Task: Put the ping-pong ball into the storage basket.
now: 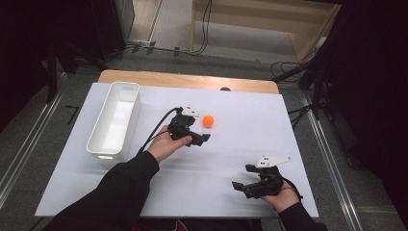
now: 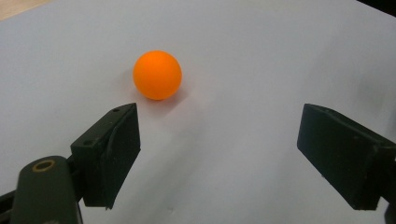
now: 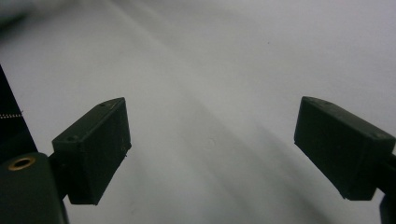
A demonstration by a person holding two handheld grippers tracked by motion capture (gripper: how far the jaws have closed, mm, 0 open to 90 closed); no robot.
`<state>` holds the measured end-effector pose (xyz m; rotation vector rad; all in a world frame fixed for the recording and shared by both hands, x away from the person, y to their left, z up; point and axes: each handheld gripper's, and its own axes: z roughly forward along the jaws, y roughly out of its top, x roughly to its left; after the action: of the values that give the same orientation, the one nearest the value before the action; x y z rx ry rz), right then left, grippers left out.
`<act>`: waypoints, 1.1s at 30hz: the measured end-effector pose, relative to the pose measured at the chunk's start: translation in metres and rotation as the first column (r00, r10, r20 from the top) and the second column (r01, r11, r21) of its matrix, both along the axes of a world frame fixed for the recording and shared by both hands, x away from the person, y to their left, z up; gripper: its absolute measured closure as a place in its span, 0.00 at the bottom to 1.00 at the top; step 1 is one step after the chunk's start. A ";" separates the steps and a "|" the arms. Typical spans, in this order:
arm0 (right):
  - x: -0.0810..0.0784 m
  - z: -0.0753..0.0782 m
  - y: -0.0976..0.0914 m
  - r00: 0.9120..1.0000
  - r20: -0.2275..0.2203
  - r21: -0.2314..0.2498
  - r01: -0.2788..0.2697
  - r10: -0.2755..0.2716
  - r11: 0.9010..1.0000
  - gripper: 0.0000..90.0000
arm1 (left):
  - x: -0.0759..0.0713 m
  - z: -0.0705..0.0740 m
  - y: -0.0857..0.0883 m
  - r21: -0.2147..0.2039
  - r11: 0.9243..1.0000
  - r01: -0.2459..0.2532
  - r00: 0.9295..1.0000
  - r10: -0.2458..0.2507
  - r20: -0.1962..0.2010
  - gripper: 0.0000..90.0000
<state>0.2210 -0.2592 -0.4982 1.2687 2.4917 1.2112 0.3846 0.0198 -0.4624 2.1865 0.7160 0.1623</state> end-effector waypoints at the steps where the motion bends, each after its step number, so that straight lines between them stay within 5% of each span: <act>1: 0.000 0.000 0.000 1.000 0.001 0.001 0.000 0.000 1.000 0.11 | 0.001 0.000 -0.001 -0.011 1.000 0.001 1.000 -0.001 0.000 0.15; 10: 0.000 0.000 0.000 1.000 0.002 -0.001 0.000 0.000 1.000 0.11 | 0.008 0.002 -0.011 -0.045 0.998 0.046 0.999 -0.046 0.008 0.15; 25: -0.001 0.000 0.000 1.000 0.003 0.000 -0.002 0.002 1.000 0.11 | 0.034 -0.009 -0.018 -0.054 0.998 -0.021 1.000 0.020 -0.017 0.15; 33: 0.000 0.000 0.000 1.000 0.003 -0.001 -0.005 0.005 1.000 0.11 | 0.046 -0.011 -0.024 -0.028 0.999 -0.030 1.000 0.031 0.002 0.15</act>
<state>0.2207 -0.2594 -0.4982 1.2603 2.4949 1.2123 0.4303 -0.0046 -0.4733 2.1490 0.7461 0.1698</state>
